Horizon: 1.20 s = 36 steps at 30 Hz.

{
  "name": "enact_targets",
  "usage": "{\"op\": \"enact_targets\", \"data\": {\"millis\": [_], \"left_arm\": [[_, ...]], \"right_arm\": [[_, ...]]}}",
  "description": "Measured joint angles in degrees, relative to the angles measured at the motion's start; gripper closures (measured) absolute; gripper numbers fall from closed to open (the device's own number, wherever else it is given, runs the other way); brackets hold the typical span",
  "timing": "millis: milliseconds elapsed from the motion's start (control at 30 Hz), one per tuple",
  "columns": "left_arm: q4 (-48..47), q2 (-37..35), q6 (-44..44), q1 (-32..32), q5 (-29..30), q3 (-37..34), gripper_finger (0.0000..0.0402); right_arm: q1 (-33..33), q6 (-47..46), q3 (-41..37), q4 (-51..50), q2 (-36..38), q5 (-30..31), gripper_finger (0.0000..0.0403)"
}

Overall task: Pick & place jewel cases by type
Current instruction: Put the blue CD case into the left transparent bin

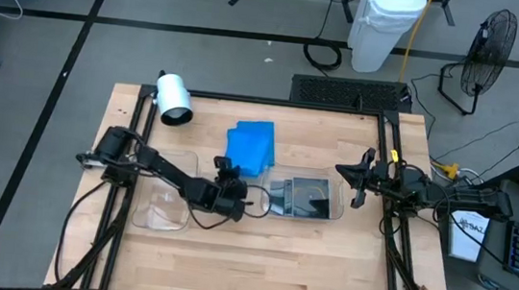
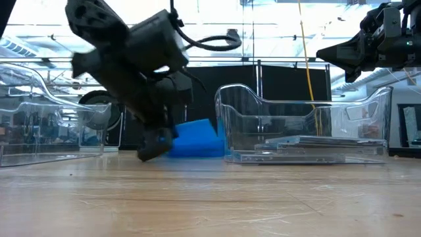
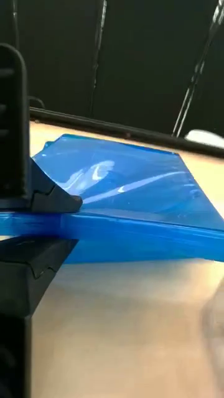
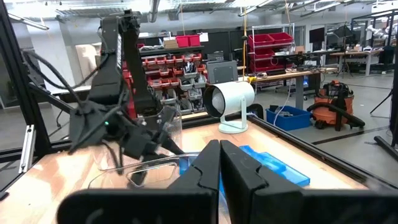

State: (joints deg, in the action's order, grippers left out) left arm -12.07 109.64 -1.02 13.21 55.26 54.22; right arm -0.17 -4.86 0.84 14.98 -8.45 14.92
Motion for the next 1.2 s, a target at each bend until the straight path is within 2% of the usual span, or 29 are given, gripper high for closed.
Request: {"op": "enact_targets", "data": {"millis": [267,533,667,867,933,1000,1033,1067,1133,1200], "left_arm": [[-0.6,-11.53,0.12,6.06,3.9,0.11,0.0365],[-3.44,-21.91,4.07,12.78,18.22,0.21,0.0365],[-3.75,-26.04,6.79,15.95,23.51,0.56,0.0365],[-4.13,-27.97,15.31,21.41,34.24,7.9,0.0365],[-4.23,-27.95,16.99,22.79,34.42,12.05,0.0365],[-4.17,-28.03,14.56,23.91,30.86,16.96,0.0365],[-4.67,-28.48,11.99,24.24,26.53,19.13,0.0365],[-5.92,-29.18,8.91,24.48,19.43,20.92,0.0365],[-7.42,-30.68,3.1,23.68,0.52,23.01,0.0365],[-6.56,-31.02,1.29,22.12,-16.29,23.26,0.0365]], "right_arm": [[0.01,0.0,0.01,0.11,0.02,0.0,0.0398],[0.01,-0.02,0.01,0.15,0.02,0.0,0.0399],[0.01,-0.02,0.0,0.15,0.02,0.0,0.0399],[0.01,0.0,0.01,0.04,0.02,0.0,0.0399],[0.01,-0.02,0.01,0.02,0.02,0.0,0.0399],[0.01,-0.01,0.01,0.07,0.0,0.0,0.0398],[0.0,-0.02,0.01,0.13,0.02,0.0,0.0399],[0.01,-0.02,0.0,0.06,0.02,0.0,0.0399],[0.01,0.0,0.02,0.06,0.0,0.0,0.0399],[0.01,-0.02,0.01,0.11,0.02,0.0,0.0399]]}}
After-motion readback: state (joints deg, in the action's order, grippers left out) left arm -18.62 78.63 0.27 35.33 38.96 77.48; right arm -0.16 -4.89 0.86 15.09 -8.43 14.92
